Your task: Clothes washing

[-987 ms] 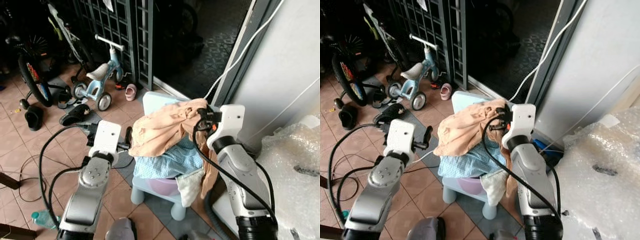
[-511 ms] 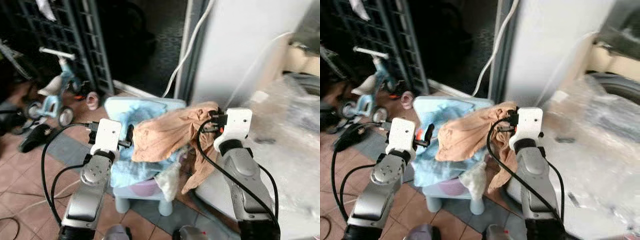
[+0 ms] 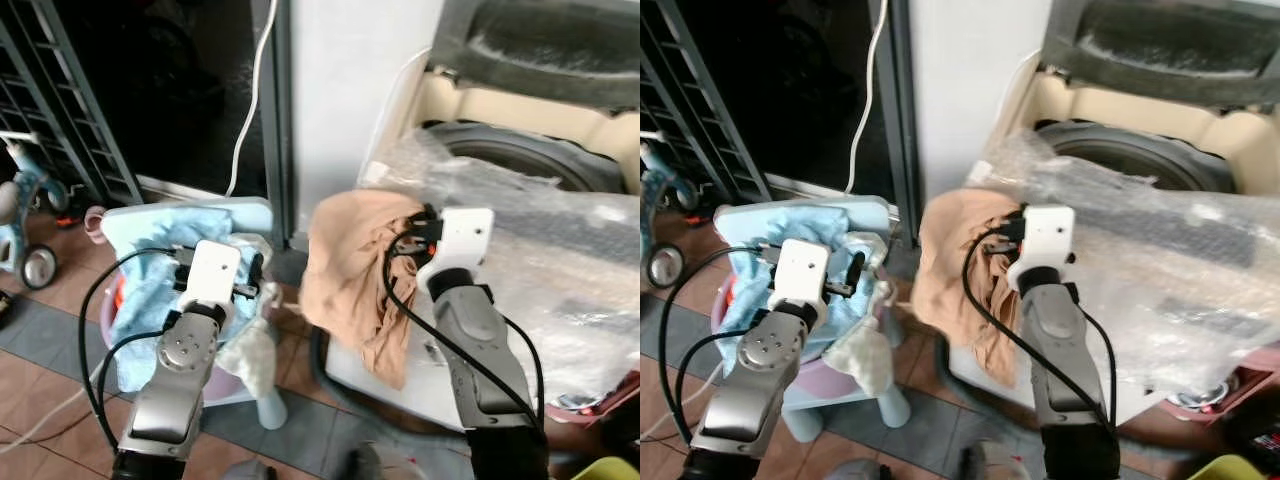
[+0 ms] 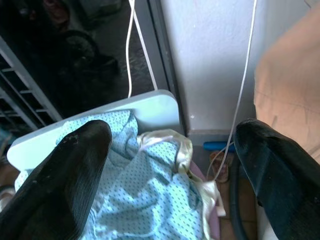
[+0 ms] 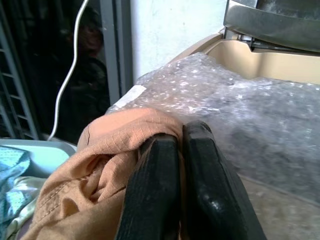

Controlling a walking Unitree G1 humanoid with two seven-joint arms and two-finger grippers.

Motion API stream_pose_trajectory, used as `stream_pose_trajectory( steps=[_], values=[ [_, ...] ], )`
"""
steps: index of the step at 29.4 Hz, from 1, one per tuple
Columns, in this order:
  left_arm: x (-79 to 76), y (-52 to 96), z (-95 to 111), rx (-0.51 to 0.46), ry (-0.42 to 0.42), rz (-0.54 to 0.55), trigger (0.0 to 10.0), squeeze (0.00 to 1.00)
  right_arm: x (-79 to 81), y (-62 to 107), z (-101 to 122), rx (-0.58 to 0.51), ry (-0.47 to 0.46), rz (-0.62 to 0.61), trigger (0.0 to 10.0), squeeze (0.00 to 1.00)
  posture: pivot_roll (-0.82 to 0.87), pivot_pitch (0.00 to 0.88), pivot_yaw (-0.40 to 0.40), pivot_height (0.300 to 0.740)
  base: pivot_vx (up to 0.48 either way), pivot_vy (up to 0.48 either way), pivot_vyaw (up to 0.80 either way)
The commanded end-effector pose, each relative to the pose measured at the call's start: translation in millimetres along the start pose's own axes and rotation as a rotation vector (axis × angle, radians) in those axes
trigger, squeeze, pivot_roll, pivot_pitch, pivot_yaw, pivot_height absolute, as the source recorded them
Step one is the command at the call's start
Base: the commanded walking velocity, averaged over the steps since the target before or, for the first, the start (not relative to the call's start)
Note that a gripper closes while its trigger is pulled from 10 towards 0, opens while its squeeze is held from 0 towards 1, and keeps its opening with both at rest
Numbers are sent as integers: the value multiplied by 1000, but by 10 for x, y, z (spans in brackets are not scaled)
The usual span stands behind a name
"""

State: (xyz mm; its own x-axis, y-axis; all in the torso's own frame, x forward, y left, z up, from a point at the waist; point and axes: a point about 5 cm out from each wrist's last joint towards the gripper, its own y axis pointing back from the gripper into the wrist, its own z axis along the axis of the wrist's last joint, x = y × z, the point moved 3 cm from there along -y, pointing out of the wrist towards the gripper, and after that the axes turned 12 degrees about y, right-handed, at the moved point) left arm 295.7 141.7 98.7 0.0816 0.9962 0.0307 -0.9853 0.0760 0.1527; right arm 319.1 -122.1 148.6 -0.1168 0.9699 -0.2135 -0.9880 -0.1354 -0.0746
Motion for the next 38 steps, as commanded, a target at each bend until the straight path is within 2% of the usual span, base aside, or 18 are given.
stream_pose_trajectory(
  steps=[1, 5, 12, 15, 21, 25, 27, 31, 33, 34, 35, 36, 38],
  values=[
    [-55, 2, 19, -6, 14, -19, 10000, 0, -83, -9, 53, -29, 20, -13, 10000, 0, -38, 0, 24, 740, 0, 0, 0],
    [-31, 10, 43, -28, 14, 9, 10000, 0, -53, -27, 76, -44, 26, 16, 10000, 0, -41, 0, 27, 740, 0, 0, 0],
    [32, 11, 28, -11, 109, 24, 10000, 0, -36, -63, 120, -71, 44, 47, 10000, 0, -42, 0, 36, 740, 0, 0, 0],
    [47, 8, 25, -5, 121, 27, 10000, 0, -38, -96, 137, -81, 62, 62, 10000, 0, -40, 0, 35, 740, 0, 0, 0],
    [51, -6, 9, 7, 147, 33, 10000, 0, -18, -295, 330, -150, 94, 138, 10000, 0, -39, 0, 31, 740, 346, 0, 0],
    [23, -16, 21, 4, 160, 28, 10000, 0, -35, -452, 597, -253, 186, 187, 10000, 0, -38, 0, 27, 740, 424, 0, 0],
    [30, -23, 21, 4, 161, 30, 10000, 0, -40, -560, 827, -328, 225, 208, 10000, 0, -40, 0, 24, 740, 424, 0, 0],
    [46, -17, 6, 8, 167, 41, 10000, 0, -73, -726, 1070, -384, 257, 226, 10000, 0, -35, 0, 20, 740, 423, 0, 0],
    [37, -6, -8, 13, 171, 44, 10000, 0, -189, -896, 1307, -424, 300, 199, 10000, 0, -33, 0, 21, 740, 422, 0, 0],
    [37, -6, -8, 13, 171, 44, 10000, 0, -189, -896, 1307, -424, 300, 199, 10000, 0, -33, 0, 21, 740, 424, 0, 0],
    [22, -4, -10, 14, 172, 42, 10000, 0, -286, -982, 1466, -448, 318, 167, 10000, 0, -32, 0, 21, 740, 420, 0, 0],
    [22, -4, -10, 14, 172, 42, 10000, 0, -286, -982, 1466, -448, 318, 167, 10000, 0, -32, 0, 21, 740, 420, 0, 0],
    [5, -7, -5, 14, 174, 37, 10000, 0, -438, -1076, 1680, -470, 341, 107, 10000, 0, -28, 0, 20, 740, 424, 0, 0]
  ],
)
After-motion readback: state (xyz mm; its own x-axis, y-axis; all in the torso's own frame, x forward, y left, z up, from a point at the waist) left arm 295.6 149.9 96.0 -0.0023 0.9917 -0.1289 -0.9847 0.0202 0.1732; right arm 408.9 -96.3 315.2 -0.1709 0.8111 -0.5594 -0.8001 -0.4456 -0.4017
